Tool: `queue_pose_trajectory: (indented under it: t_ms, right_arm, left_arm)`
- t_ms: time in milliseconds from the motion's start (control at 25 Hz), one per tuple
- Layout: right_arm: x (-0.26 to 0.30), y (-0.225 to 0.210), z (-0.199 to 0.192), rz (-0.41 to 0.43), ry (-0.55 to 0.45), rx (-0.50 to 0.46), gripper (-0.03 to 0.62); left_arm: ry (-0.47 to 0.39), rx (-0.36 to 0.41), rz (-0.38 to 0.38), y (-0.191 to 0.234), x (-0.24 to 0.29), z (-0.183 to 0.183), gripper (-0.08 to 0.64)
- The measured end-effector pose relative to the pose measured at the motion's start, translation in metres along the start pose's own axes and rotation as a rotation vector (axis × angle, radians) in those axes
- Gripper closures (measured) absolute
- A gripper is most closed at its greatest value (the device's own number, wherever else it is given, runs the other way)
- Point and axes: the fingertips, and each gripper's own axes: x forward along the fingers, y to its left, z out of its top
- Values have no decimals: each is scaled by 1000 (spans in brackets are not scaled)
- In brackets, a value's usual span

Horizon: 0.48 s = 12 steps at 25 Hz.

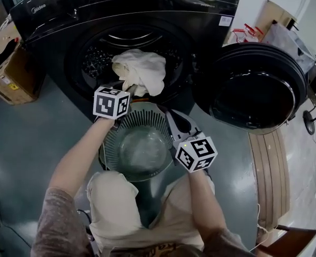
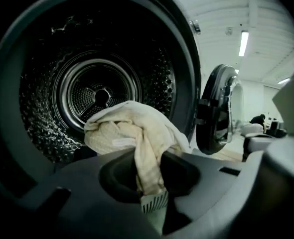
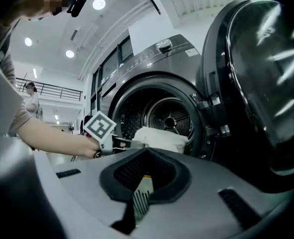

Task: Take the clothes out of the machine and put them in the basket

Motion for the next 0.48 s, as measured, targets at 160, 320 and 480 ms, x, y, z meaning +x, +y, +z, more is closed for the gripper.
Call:
queue_pose_trajectory:
  t_ms: [160, 320, 480]
  right_arm:
    - [-1, -10, -1, -33, -14, -4, 597]
    - [-4, -24, 5, -92, -63, 44, 597]
    - [-3, -26, 7, -86, -69, 45, 597]
  left_arm:
    - [7, 28, -44, -24, -40, -10, 477]
    - [21, 71, -99, -50, -80, -17, 477]
    - [31, 80, -144, -71, -116, -23, 477]
